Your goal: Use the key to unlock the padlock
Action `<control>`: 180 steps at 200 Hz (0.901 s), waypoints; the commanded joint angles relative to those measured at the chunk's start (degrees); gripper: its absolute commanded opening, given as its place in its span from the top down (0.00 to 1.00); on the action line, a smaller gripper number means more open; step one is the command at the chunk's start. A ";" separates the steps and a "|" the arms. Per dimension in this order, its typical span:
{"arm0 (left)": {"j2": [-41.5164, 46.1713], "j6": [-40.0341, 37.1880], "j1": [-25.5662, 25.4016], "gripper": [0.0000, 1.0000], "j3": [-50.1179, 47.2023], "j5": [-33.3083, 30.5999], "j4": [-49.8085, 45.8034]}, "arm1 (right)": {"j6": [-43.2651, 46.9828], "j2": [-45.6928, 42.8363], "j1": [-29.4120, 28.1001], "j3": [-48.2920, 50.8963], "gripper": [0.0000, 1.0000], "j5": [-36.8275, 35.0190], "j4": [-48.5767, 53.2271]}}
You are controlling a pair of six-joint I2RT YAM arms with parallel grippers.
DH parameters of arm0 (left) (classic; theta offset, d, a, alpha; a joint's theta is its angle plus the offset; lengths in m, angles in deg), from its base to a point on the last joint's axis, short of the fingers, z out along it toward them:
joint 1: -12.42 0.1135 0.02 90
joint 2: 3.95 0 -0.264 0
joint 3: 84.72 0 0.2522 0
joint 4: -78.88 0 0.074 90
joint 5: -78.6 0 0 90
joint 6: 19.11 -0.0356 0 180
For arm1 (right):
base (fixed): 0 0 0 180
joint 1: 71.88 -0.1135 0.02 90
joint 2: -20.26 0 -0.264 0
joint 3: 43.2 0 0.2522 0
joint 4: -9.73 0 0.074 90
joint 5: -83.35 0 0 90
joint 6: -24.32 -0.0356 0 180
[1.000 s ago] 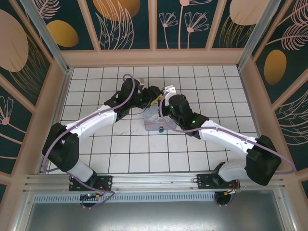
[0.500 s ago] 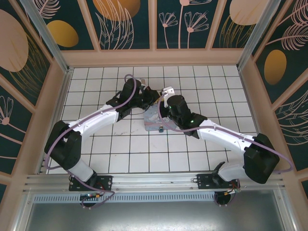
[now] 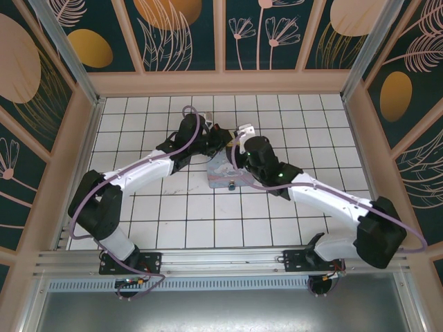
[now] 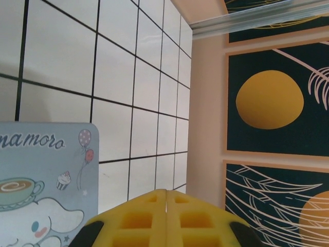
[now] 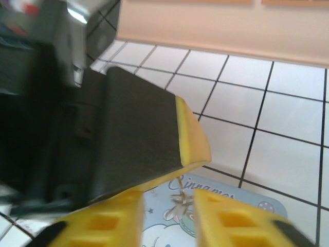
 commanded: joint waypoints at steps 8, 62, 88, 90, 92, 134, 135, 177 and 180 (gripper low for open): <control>-0.71 -4.95 -0.14 1.00 2.13 -2.42 2.65 | -3.08 -8.15 1.99 1.91 0.55 4.43 -0.21; -0.09 -10.58 -0.15 1.00 2.52 -5.38 6.56 | -15.21 -17.14 14.30 6.41 0.41 18.59 -1.77; -0.27 -12.85 -0.14 1.00 1.55 -5.21 12.50 | -22.43 -17.80 19.89 6.73 0.38 26.41 -3.99; -0.27 -12.96 -0.14 1.00 1.41 -5.16 13.44 | -23.02 -17.70 20.19 6.73 0.38 26.90 -4.24; -0.27 -13.05 -0.14 1.00 1.25 -5.04 14.23 | -23.57 -17.70 20.46 6.66 0.38 27.44 -4.39; -0.27 -14.18 -0.14 1.00 -2.72 -2.91 27.71 | -35.65 -13.10 24.38 7.47 0.37 38.91 -13.91; -0.27 -14.17 -0.14 1.00 -2.79 -2.88 27.93 | -35.85 -13.00 24.47 7.58 0.37 39.22 -14.29; 0.94 -13.37 -0.24 1.00 -7.16 -1.39 37.84 | -47.64 -9.03 29.14 12.10 0.38 47.28 -33.68; 1.20 -13.30 -0.23 1.00 -7.62 -1.32 38.79 | -48.76 -8.67 29.57 12.64 0.38 47.71 -35.43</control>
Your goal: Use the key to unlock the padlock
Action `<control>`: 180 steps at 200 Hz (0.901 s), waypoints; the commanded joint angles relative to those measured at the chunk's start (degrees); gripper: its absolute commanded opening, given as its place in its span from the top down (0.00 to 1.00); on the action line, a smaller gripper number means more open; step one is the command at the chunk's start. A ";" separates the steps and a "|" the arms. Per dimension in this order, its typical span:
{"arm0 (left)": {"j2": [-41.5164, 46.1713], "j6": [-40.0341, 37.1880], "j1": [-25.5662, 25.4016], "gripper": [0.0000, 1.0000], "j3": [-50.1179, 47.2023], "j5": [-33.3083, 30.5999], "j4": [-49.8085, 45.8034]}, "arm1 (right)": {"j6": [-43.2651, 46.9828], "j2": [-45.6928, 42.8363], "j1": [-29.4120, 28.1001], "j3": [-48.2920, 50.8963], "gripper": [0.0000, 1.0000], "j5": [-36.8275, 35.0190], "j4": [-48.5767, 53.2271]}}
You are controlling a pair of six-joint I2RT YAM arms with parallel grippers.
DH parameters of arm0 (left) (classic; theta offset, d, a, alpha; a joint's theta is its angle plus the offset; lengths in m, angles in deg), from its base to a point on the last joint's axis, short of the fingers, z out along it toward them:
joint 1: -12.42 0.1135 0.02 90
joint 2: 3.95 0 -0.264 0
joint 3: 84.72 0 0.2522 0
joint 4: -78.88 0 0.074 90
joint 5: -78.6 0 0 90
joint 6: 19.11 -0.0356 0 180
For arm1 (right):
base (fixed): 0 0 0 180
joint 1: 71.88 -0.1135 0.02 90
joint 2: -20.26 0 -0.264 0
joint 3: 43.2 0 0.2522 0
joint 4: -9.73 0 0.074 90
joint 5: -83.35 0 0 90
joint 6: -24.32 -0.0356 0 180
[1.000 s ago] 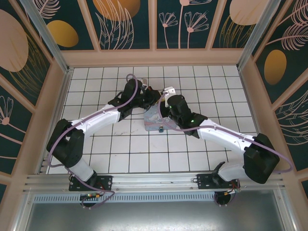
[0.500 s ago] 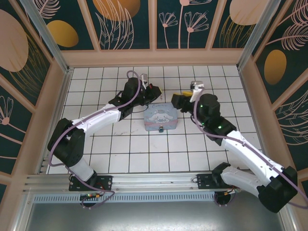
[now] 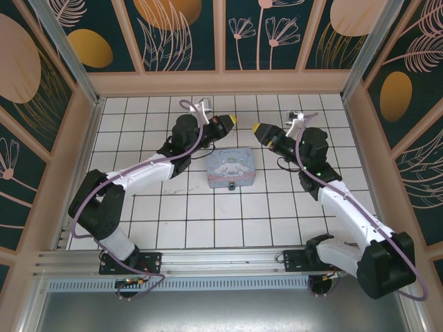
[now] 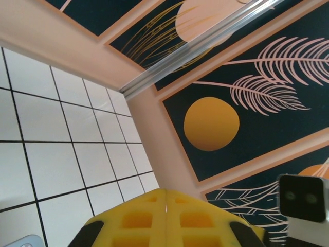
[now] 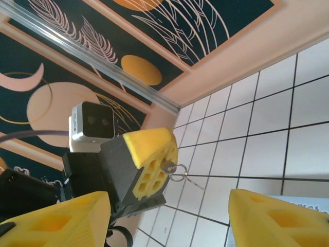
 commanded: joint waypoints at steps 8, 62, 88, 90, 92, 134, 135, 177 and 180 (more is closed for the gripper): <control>1.73 -0.35 -0.29 1.00 -3.60 2.13 12.88 | -13.41 2.77 3.62 4.06 0.40 9.05 -21.93; 2.95 1.39 -0.96 1.00 -4.70 1.76 18.95 | -25.38 9.87 4.55 6.28 0.44 13.54 -40.34; 1.71 2.49 -1.35 1.00 -4.72 1.95 21.90 | -28.77 12.33 3.24 6.29 0.43 13.10 -45.27; 1.63 2.51 -1.39 1.00 -4.73 2.00 22.03 | -28.98 12.51 3.13 6.26 0.43 13.10 -45.55; 1.54 2.49 -1.44 1.00 -4.71 2.04 22.10 | -29.12 12.69 2.97 6.20 0.43 13.03 -45.78; 0.52 2.45 -1.72 1.00 -3.66 2.75 23.47 | -29.55 14.86 0.39 4.40 0.42 11.96 -46.65; 0.48 2.42 -1.72 1.00 -3.65 2.75 23.43 | -29.56 14.92 0.34 4.33 0.42 11.91 -46.69; 0.17 2.07 -1.80 1.00 -3.92 2.97 24.44 | -31.02 16.87 -1.72 3.18 0.45 11.55 -48.96; 0.12 2.05 -1.73 1.00 -3.95 3.01 24.53 | -31.14 17.05 -1.83 3.14 0.46 11.52 -49.12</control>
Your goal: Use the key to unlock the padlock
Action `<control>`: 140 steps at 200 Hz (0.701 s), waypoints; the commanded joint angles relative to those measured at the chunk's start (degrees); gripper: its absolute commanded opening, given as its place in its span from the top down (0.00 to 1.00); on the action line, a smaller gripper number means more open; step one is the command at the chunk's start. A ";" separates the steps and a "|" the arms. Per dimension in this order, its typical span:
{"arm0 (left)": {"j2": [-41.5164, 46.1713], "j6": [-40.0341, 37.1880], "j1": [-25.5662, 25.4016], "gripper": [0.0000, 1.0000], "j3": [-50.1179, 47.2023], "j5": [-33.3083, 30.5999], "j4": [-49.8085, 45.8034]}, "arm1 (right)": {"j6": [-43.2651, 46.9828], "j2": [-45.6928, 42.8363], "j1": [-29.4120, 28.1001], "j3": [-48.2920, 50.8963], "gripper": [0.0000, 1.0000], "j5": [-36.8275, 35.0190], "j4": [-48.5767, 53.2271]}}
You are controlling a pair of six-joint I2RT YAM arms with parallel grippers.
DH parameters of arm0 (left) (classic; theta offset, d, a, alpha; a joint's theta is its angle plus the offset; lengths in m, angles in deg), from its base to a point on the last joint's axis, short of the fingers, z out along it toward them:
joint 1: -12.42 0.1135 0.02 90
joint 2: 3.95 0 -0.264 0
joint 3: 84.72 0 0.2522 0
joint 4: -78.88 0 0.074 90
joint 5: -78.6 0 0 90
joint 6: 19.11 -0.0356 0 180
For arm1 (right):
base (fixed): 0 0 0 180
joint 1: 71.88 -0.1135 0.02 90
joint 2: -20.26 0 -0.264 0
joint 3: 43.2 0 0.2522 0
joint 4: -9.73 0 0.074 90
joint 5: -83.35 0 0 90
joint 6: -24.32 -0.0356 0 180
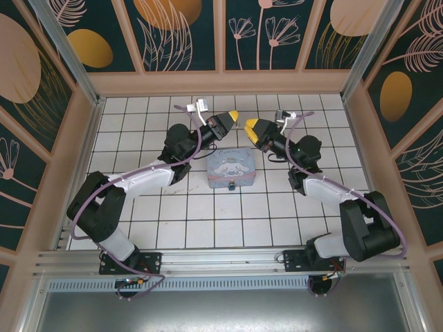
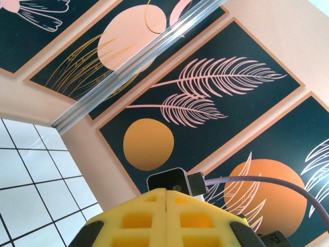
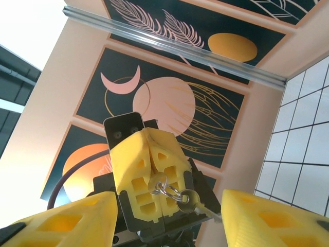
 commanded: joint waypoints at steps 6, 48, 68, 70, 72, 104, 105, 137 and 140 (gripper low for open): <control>-1.04 -0.09 -0.30 1.00 0.54 0.93 4.34 | -1.70 1.17 -1.25 -2.01 0.46 -0.11 -6.17; -2.58 0.91 -0.37 1.00 0.84 1.22 6.49 | -3.14 2.16 -1.66 -2.25 0.53 -0.04 -8.00; -3.21 1.28 -0.45 1.00 1.25 1.40 6.80 | -3.51 2.40 -1.66 -2.46 0.56 -0.04 -8.44; -3.29 1.27 -0.40 1.00 1.25 1.40 6.81 | -3.47 2.42 -1.70 -2.53 0.56 0.02 -8.48; -3.33 1.26 -0.52 1.00 1.31 1.40 6.88 | -3.57 2.45 -1.74 -2.61 0.57 0.03 -8.44; -3.95 1.38 -0.66 1.00 1.66 1.60 7.15 | -3.92 3.22 -2.10 -3.41 0.61 0.15 -8.75; -3.95 1.43 -0.66 1.00 1.64 1.54 7.13 | -3.89 3.26 -2.14 -3.42 0.61 0.15 -8.80; -4.18 1.53 -0.82 1.00 1.73 1.40 7.19 | -4.05 3.87 -2.80 -3.52 0.65 0.24 -9.36; -4.18 1.48 -0.83 1.00 1.71 1.40 7.27 | -4.05 3.85 -2.89 -3.46 0.65 0.17 -9.37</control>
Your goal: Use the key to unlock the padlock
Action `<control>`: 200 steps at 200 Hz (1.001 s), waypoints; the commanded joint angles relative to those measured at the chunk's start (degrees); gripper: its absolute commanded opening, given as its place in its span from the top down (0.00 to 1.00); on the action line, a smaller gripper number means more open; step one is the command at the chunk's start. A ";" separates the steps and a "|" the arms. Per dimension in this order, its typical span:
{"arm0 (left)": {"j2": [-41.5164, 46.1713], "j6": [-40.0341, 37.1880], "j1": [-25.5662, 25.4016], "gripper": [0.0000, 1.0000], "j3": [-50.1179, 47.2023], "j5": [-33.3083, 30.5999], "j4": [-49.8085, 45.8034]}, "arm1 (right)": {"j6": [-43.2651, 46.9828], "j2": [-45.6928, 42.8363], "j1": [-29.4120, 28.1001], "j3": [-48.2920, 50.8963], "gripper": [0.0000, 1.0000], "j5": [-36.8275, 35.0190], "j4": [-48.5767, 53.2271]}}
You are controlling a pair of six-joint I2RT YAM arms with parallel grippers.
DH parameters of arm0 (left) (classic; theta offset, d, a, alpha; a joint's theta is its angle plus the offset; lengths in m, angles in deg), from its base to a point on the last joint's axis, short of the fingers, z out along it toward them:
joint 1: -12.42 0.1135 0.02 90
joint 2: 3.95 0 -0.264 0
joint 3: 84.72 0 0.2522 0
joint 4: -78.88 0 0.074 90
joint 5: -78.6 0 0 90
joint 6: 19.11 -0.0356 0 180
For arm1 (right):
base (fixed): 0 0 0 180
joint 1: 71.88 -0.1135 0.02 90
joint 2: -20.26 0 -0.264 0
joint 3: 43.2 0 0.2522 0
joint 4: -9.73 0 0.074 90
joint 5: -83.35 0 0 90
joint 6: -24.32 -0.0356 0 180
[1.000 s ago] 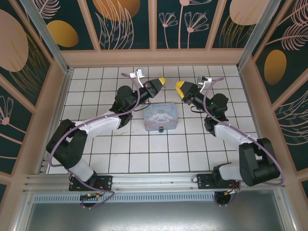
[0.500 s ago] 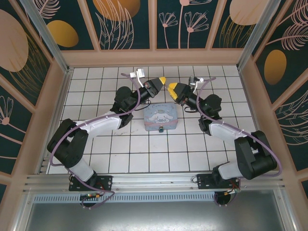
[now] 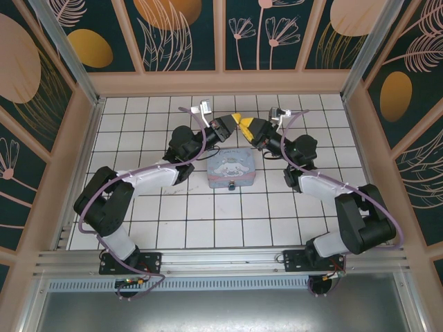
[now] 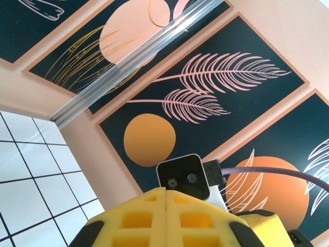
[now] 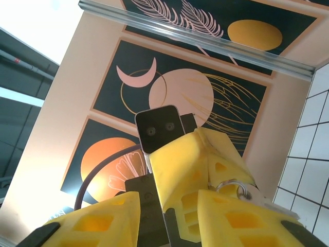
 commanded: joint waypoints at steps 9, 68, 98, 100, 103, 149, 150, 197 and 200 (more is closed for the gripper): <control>-0.52 0.51 -0.35 1.00 1.65 1.09 3.80 | 0.02 0.58 -0.92 -1.21 0.65 -0.01 -4.14; 0.41 -0.02 -0.45 1.00 1.12 1.19 2.82 | 1.34 -2.74 2.22 1.89 0.62 0.62 -2.31; 1.99 -2.14 -0.45 1.00 0.42 1.39 0.41 | 6.78 -8.67 4.62 4.34 0.62 0.88 7.03; 2.10 -2.41 -0.38 1.00 0.44 1.44 0.21 | 7.28 -8.98 4.69 4.42 0.62 0.93 7.58; 2.19 -2.62 -0.49 1.00 0.49 1.53 0.05 | 7.94 -9.47 4.71 4.44 0.62 0.82 8.88; 2.15 -3.89 -0.42 1.00 1.63 2.36 -1.22 | 9.92 -8.68 4.53 3.02 0.61 0.88 10.97; 2.14 -3.87 -0.42 1.00 1.64 2.41 -1.21 | 9.87 -8.54 4.55 2.94 0.61 0.87 10.95; 1.19 -2.71 -0.44 1.00 2.18 2.72 -0.03 | 9.07 -4.92 2.97 0.52 0.61 0.33 7.57; 1.17 -2.66 -0.45 1.00 2.18 2.73 -0.04 | 9.03 -4.73 2.92 0.38 0.61 0.27 7.47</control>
